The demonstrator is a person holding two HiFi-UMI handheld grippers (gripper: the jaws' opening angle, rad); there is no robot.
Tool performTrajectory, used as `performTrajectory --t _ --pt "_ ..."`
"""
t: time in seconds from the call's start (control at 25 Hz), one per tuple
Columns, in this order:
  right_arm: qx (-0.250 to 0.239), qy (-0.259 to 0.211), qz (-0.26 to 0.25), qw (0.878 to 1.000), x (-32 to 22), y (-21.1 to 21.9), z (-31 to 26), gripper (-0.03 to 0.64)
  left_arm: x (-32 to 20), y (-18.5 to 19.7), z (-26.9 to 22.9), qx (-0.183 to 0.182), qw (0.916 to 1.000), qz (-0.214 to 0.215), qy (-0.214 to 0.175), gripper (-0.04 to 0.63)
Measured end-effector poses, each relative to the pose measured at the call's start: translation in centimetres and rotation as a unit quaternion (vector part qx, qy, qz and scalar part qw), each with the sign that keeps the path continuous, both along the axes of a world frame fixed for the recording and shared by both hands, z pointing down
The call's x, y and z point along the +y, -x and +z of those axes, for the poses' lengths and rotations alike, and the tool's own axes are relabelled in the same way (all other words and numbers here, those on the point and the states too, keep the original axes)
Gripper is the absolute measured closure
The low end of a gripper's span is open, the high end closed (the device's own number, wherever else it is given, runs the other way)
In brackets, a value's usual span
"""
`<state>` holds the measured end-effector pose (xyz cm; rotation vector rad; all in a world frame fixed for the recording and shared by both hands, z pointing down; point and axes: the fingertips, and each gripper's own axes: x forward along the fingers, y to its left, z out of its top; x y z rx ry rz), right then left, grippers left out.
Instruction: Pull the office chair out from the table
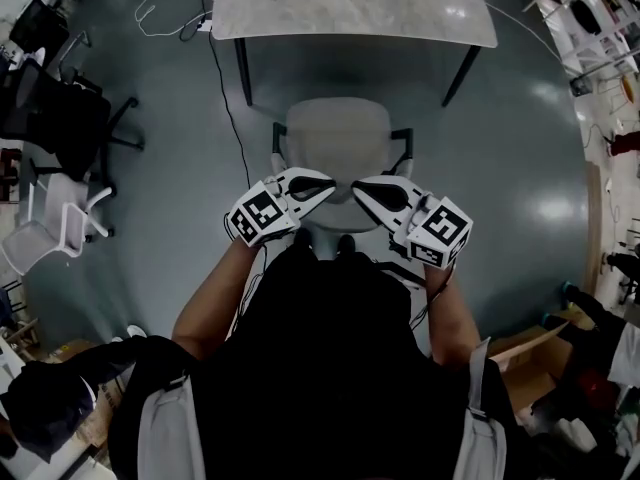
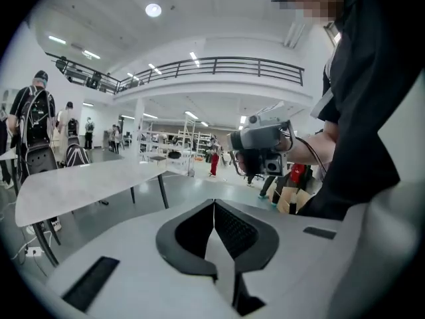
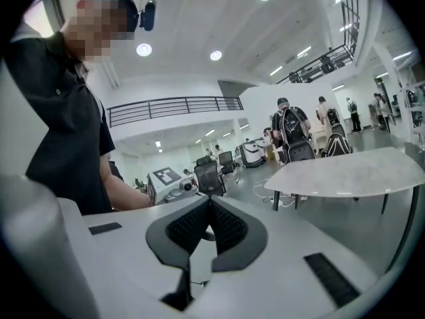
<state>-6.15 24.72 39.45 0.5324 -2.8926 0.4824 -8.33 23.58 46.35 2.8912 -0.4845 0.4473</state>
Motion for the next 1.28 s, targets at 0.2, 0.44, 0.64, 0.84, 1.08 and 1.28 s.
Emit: performTrajectory --t 0.2,0.44,0.64,0.84,1.08,1.28 --pt "-0.022 -0.041 0.004 0.999 0.3 -0.8 -3.4 0.597 -0.8 0.8 -4.7 0.067 0.9975 -0.018 -0.013 0.583" --pt "-0.059 -0.056 0.009 0.997 0.6 -2.2 -4.2 0.597 -1.2 0.5 -8.5 0.129 0.9910 -0.036 0.007 0.583" --pt "-0.063 -0.059 0.017 0.996 0.4 -2.5 -4.4 0.597 -0.6 0.1 -9.5 0.150 0.9886 -0.010 0.010 0.583" --pt "-0.062 -0.064 0.018 0.996 0.4 -2.8 -4.4 0.598 -0.1 -0.9 -10.1 0.149 0.9888 0.013 -0.007 0.583" --pt "-0.052 -0.059 0.010 0.997 0.5 -2.7 -3.4 0.598 0.7 -1.9 -9.5 0.130 0.9908 0.037 -0.005 0.583" --pt "-0.053 -0.060 0.011 0.997 0.7 -2.9 -3.6 0.598 1.0 -2.5 -9.7 0.128 0.9908 0.031 0.031 0.583"
